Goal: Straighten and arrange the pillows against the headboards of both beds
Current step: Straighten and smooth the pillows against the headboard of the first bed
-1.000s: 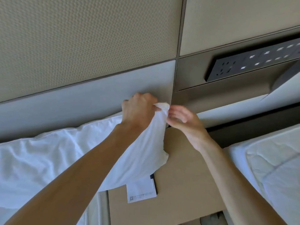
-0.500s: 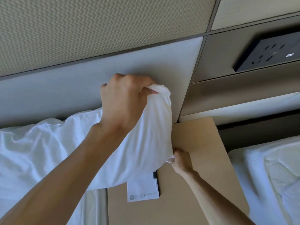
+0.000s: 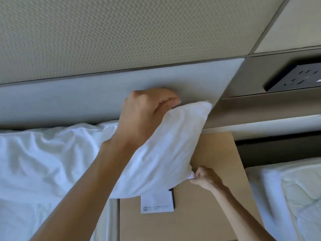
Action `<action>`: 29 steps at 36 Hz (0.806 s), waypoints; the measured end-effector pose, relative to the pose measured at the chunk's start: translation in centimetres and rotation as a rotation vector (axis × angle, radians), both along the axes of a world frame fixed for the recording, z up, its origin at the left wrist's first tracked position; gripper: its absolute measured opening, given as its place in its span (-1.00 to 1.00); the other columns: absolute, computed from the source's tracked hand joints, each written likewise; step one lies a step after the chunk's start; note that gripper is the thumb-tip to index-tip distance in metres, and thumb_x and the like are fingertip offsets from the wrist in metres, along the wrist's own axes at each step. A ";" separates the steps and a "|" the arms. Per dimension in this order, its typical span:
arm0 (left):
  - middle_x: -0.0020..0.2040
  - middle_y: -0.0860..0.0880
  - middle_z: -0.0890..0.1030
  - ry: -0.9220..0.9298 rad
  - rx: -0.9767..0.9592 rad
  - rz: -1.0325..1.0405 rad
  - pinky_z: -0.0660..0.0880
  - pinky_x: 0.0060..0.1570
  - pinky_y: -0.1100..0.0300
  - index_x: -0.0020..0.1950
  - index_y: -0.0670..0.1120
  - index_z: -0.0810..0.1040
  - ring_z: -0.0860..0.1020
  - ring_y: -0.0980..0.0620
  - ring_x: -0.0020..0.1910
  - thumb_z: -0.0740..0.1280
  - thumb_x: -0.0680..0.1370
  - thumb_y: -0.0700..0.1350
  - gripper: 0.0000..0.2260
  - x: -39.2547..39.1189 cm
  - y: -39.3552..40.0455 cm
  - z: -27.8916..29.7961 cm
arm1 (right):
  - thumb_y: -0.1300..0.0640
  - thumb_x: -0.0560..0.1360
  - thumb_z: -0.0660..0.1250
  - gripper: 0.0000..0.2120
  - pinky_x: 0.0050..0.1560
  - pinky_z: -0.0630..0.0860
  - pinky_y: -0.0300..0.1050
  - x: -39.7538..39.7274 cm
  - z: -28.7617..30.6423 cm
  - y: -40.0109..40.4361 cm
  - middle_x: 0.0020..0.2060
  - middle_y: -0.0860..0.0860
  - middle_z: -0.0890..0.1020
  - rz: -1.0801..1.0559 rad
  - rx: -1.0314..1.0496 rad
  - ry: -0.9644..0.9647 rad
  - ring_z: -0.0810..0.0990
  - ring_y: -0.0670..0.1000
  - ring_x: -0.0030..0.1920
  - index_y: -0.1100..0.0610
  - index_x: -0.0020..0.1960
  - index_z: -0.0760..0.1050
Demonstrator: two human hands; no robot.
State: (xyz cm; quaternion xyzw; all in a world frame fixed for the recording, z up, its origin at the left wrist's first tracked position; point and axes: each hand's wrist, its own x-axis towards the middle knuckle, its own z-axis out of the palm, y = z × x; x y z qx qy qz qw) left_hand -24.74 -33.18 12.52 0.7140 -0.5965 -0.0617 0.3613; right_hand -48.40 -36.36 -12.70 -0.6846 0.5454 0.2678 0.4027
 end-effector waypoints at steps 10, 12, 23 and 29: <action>-0.30 0.09 0.66 0.420 0.942 0.176 0.46 -0.22 0.31 -0.29 -0.04 0.60 0.60 0.15 -0.24 0.31 0.54 -0.03 -0.77 6.7 21.0 -5.6 | -0.15 0.56 0.26 -0.80 -0.05 0.45 -0.37 7.8 12.7 6.8 -0.04 -0.23 0.62 0.343 0.336 -0.314 0.56 -0.29 0.01 -0.05 0.02 0.55; -0.24 0.13 0.66 0.418 1.146 0.109 0.51 -0.12 0.29 -0.24 0.07 0.61 0.60 0.19 -0.19 0.30 0.52 0.00 -0.83 7.8 24.5 -8.7 | -0.18 0.57 0.25 -0.80 -0.06 0.44 -0.41 11.5 13.8 8.8 -0.01 -0.26 0.62 0.418 0.420 -0.330 0.56 -0.29 0.05 -0.10 0.04 0.55; 0.23 0.25 0.43 0.509 1.631 -0.109 0.45 0.27 0.07 0.31 0.32 0.45 0.43 0.10 0.33 0.20 0.60 0.09 -0.71 18.1 22.9 -13.6 | -0.19 0.54 0.22 -0.58 0.06 0.57 0.09 23.9 10.5 7.8 0.31 -0.19 0.51 0.784 0.552 0.158 0.61 0.10 0.19 -0.29 0.39 0.33; 0.40 0.11 0.43 0.544 1.504 -0.071 0.39 0.36 -0.06 0.33 0.25 0.45 0.45 0.04 0.36 0.17 0.64 0.01 -0.71 21.8 19.4 -12.6 | -0.03 0.47 0.34 -0.74 0.16 0.53 0.07 25.7 10.4 3.9 0.21 -0.17 0.57 0.683 0.496 0.116 0.63 0.03 0.08 -0.31 0.10 0.47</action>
